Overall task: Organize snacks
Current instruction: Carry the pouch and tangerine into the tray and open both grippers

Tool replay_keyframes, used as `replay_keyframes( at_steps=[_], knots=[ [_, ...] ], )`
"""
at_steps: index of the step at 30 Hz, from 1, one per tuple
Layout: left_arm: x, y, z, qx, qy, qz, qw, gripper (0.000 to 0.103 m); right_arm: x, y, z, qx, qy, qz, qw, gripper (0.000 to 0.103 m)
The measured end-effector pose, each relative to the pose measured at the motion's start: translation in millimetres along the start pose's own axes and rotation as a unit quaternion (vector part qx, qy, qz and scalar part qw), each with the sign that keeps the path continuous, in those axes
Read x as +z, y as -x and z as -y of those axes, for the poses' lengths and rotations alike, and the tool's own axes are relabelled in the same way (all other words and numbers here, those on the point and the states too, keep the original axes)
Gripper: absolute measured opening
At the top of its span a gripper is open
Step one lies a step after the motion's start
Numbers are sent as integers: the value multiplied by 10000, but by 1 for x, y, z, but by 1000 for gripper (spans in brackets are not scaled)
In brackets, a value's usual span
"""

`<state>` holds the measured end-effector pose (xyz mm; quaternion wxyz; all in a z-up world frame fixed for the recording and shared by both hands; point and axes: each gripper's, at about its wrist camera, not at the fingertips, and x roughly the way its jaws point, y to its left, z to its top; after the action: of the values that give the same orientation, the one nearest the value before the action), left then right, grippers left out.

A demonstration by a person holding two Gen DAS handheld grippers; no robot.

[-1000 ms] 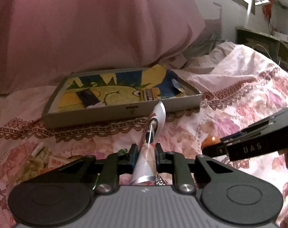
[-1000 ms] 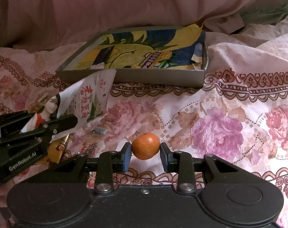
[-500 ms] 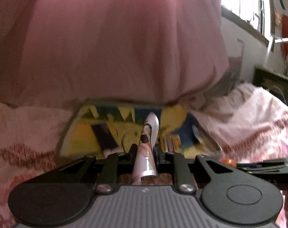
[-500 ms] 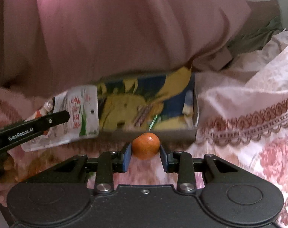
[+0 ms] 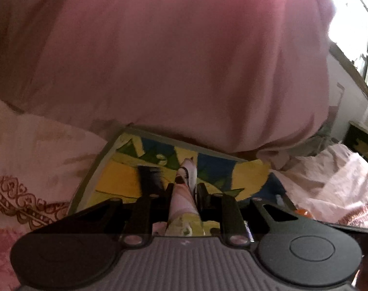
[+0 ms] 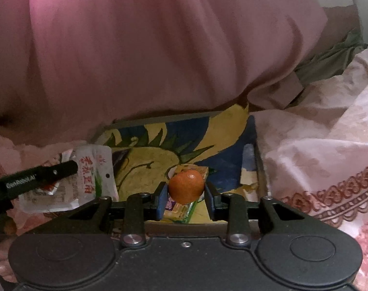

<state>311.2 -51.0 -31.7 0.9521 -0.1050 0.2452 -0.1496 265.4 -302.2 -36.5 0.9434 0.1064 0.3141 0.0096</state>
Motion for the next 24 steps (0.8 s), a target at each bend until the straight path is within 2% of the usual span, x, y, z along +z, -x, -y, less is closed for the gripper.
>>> replay_keyframes(
  at_steps=[5, 12, 14, 17, 19, 22, 24],
  knots=[
    [1, -9, -17, 172, 128, -49, 9998, 23, -5, -19, -3, -71, 54, -116, 9999, 35],
    [1, -18, -37, 628, 331, -234, 9972, 37, -12, -27, -4, -237, 103, -300, 9992, 36],
    [0, -20, -37, 802, 282, -262, 9960, 38, -13, -26, -4, -278, 110, -293, 9991, 37],
    [0, -22, -33, 1116, 7, -289, 9933, 38, -14, -24, -4, -344, 137, -278, 9989, 47],
    [-1, -22, -30, 1219, -109, -310, 9920, 43, -13, -22, -4, -353, 133, -258, 9990, 52],
    [-1, -21, -26, 1273, -202, -307, 9912, 54, -11, -16, -5, -419, 170, -206, 9988, 63],
    [-1, -18, -22, 1310, -285, -278, 9906, 66, -10, -11, -5, -461, 164, -144, 9987, 68]
  ],
)
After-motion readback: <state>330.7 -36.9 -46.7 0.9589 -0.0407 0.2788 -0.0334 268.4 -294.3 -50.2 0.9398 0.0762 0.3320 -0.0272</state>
